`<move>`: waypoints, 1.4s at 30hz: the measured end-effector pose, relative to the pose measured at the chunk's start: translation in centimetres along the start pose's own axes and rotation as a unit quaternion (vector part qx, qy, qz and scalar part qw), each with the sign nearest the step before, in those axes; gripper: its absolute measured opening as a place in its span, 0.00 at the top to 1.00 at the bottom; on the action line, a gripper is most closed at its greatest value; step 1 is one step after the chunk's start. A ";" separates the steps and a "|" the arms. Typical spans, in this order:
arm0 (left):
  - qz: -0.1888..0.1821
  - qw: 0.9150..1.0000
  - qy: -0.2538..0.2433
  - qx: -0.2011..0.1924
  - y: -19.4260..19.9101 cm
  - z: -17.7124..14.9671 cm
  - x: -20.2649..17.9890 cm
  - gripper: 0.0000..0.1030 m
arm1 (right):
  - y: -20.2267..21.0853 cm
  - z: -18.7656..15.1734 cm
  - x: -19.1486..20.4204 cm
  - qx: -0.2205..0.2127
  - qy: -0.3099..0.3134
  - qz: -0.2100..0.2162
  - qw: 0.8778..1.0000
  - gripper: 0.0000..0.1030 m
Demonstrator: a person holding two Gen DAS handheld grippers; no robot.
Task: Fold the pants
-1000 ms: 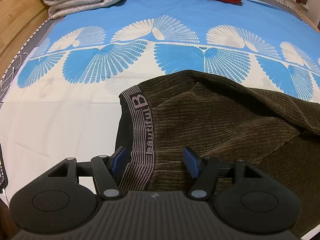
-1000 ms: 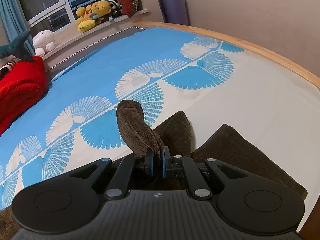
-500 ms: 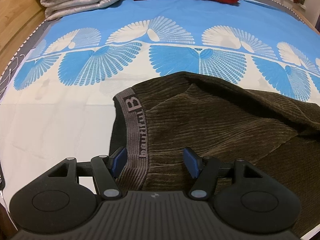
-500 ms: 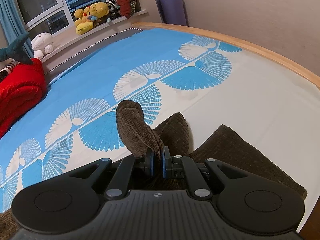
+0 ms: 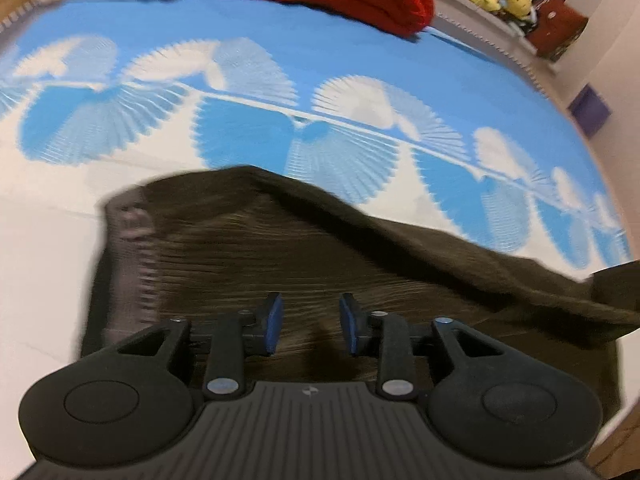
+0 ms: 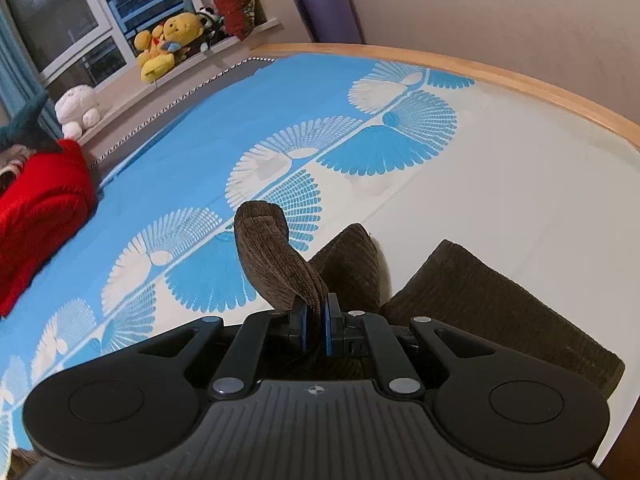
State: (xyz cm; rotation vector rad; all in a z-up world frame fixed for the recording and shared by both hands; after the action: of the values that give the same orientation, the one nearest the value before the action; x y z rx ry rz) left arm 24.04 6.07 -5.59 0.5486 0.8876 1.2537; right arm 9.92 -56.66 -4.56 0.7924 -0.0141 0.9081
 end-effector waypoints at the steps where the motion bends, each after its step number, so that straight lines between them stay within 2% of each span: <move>1: -0.014 1.000 0.010 0.004 -0.6 0.1 -0.5 0.51 | 0.1 0.1 0.0 -0.002 -0.002 0.000 1.000 0.93; 4: -0.043 0.998 0.037 0.010 -2.5 0.5 -2.0 0.36 | 0.4 0.4 0.1 -0.008 -0.012 0.000 1.000 0.93; 6: -0.058 0.996 0.060 0.017 -4.1 0.9 -2.9 0.31 | 0.5 0.6 0.2 -0.010 -0.019 -0.001 1.000 0.93; 12: -0.056 0.990 0.115 0.060 -9.8 1.6 -4.4 0.30 | 0.3 0.9 0.1 -0.006 -0.037 -0.012 0.999 0.93; 14: -0.051 0.989 0.119 0.071 -11.3 1.7 -4.9 0.42 | 0.1 1.0 -0.1 -0.002 -0.045 -0.018 0.999 0.93; 16: -0.054 0.989 0.115 0.071 -12.1 2.2 -5.3 0.89 | -0.1 1.2 -0.1 0.001 -0.054 -0.024 0.998 0.93; 17: -0.048 0.991 0.107 0.069 -12.4 2.7 -5.6 0.93 | -0.3 1.3 -0.1 0.001 -0.059 -0.026 0.998 0.93; 21: -0.059 0.993 0.100 0.027 -12.3 5.2 -6.1 0.97 | -0.5 2.4 0.5 -0.017 -0.081 -0.031 0.996 0.93; 26: -0.074 0.992 0.097 -0.014 -12.3 7.4 -6.2 0.99 | -1.1 4.4 2.7 -0.067 -0.096 -0.032 0.993 0.93; 27: -0.074 0.992 0.097 -0.033 -12.3 7.9 -6.2 1.00 | -1.5 4.7 3.3 -0.077 -0.097 -0.034 0.992 0.93; 29: -0.070 0.990 0.095 -0.075 -11.9 9.2 -5.8 1.00 | -2.4 5.4 4.5 -0.095 -0.095 -0.039 0.990 0.93; 32: -0.069 0.984 0.126 -0.106 -11.7 10.8 -4.6 1.00 | -4.5 6.5 6.2 -0.117 -0.099 -0.044 0.987 0.93; 35: -0.063 0.985 0.122 -0.105 -11.5 11.7 -4.8 1.00 | -6.4 7.1 7.8 -0.136 -0.086 -0.043 0.986 0.93; 37: -0.082 0.985 0.118 -0.099 -11.1 11.9 -5.4 1.00 | -7.7 7.4 8.8 -0.145 -0.074 -0.046 0.986 0.93; 42: -0.118 0.987 0.071 -0.084 -10.0 12.2 -7.9 1.00 | -10.6 7.8 10.1 -0.144 -0.070 -0.054 0.986 0.93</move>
State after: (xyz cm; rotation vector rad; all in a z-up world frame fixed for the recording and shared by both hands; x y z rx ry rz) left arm 39.26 -2.73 -4.39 0.2154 0.9269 1.1481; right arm 26.30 -58.24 -2.05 0.5786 -0.2191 0.7267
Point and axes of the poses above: each gripper's, at about its wrist camera, not at the fingertips, and y roughly against the way its jaws point, x to its left, z to its top, the point moved 4 cm from there along -y, roughly the way its jaws point, and after that the axes turned 8 degrees about -x, right-handed, at the moved point
